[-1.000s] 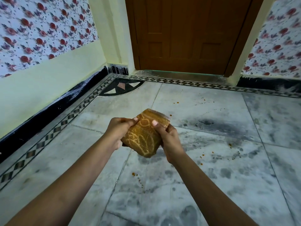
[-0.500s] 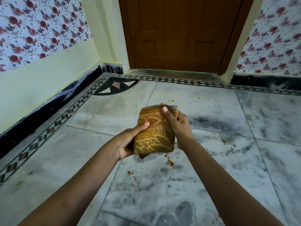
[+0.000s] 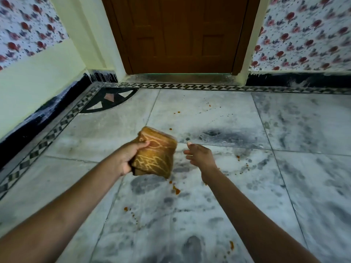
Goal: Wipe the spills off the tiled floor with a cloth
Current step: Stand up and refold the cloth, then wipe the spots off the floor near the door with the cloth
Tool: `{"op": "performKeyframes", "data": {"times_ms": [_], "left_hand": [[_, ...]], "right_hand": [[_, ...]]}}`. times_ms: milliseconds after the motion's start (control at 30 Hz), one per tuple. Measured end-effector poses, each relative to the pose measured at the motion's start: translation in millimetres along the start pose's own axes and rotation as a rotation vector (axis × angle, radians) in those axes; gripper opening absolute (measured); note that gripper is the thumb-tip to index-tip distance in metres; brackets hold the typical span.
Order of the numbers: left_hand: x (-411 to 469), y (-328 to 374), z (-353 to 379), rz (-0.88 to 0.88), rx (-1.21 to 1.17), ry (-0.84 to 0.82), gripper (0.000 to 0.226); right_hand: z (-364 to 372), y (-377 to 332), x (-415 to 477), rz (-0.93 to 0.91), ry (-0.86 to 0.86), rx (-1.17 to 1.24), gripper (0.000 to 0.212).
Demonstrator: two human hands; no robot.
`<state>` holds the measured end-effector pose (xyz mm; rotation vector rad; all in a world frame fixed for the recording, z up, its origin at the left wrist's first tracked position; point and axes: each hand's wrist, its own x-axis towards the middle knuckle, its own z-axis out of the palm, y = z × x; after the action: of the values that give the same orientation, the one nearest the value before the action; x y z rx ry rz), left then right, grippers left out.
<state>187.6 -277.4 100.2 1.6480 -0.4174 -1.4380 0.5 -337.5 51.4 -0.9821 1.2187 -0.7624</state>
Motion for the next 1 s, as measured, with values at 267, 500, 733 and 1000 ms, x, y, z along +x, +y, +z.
{"op": "performKeyframes", "data": {"times_ms": [267, 500, 733, 1000], "left_hand": [[95, 23, -46, 0.127, 0.188, 0.364, 0.040], [203, 51, -44, 0.456, 0.624, 0.493, 0.038], [289, 37, -8, 0.615, 1.191, 0.486, 0.038], [364, 16, -21, 0.687, 1.518, 0.448, 0.051]], "right_hand": [[-13, 8, 70, -0.118, -0.006, -0.587, 0.048], [7, 34, 154, -0.143, 0.029, -1.003, 0.062], [-2, 69, 206, -0.151, 0.142, -1.182, 0.065], [-39, 91, 276, -0.211, 0.432, -1.212, 0.068]]}}
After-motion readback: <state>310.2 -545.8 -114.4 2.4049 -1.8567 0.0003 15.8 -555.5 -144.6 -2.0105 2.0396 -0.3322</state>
